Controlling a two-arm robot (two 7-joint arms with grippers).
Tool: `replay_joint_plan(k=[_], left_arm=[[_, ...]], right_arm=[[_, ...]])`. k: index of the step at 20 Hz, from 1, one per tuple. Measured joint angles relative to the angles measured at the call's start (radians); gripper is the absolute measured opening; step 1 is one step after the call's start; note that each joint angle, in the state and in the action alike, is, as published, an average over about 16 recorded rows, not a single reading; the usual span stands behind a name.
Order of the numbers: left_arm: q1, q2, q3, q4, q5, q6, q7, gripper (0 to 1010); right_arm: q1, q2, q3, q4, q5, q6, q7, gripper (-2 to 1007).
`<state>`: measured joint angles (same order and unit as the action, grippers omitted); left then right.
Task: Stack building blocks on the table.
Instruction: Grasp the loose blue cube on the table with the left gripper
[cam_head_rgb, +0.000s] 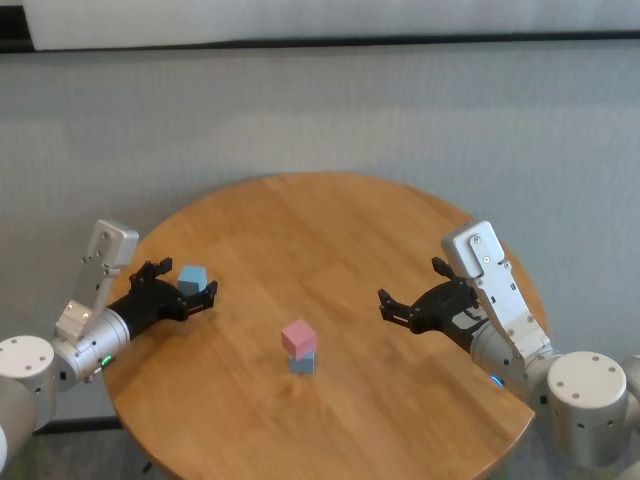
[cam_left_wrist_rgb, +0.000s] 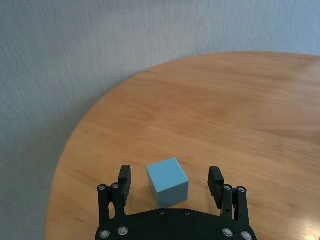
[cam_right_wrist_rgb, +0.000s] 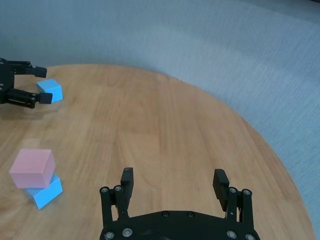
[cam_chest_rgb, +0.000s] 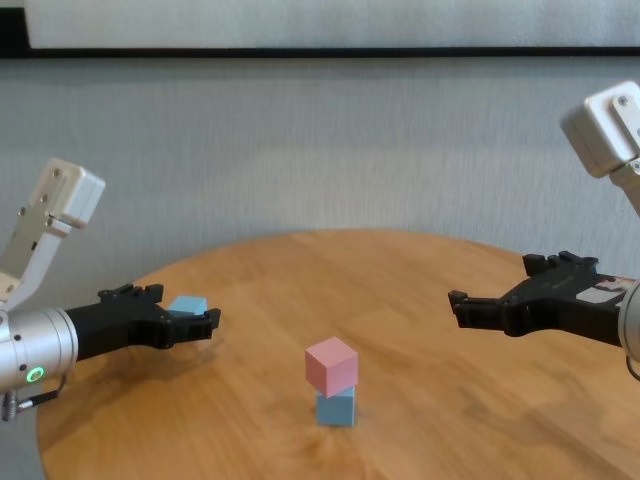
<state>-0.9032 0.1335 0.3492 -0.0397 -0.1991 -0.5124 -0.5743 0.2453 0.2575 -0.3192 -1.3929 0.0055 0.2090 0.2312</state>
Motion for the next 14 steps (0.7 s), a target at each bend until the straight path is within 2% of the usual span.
replay_joint_plan(k=[4, 14], left_arm=[[-0.013, -0.004, 0.006, 0.025, -0.005, -0.012, -0.001, 1000], [0.012, 0.004, -0.008, -0.025, 0.008, 0.012, 0.003, 1000]], right_arm=[[0.0, 0.0, 0.0, 0.0, 0.0, 0.0, 0.0, 1005], [0.0, 0.0, 0.0, 0.0, 0.0, 0.0, 0.0, 1005]])
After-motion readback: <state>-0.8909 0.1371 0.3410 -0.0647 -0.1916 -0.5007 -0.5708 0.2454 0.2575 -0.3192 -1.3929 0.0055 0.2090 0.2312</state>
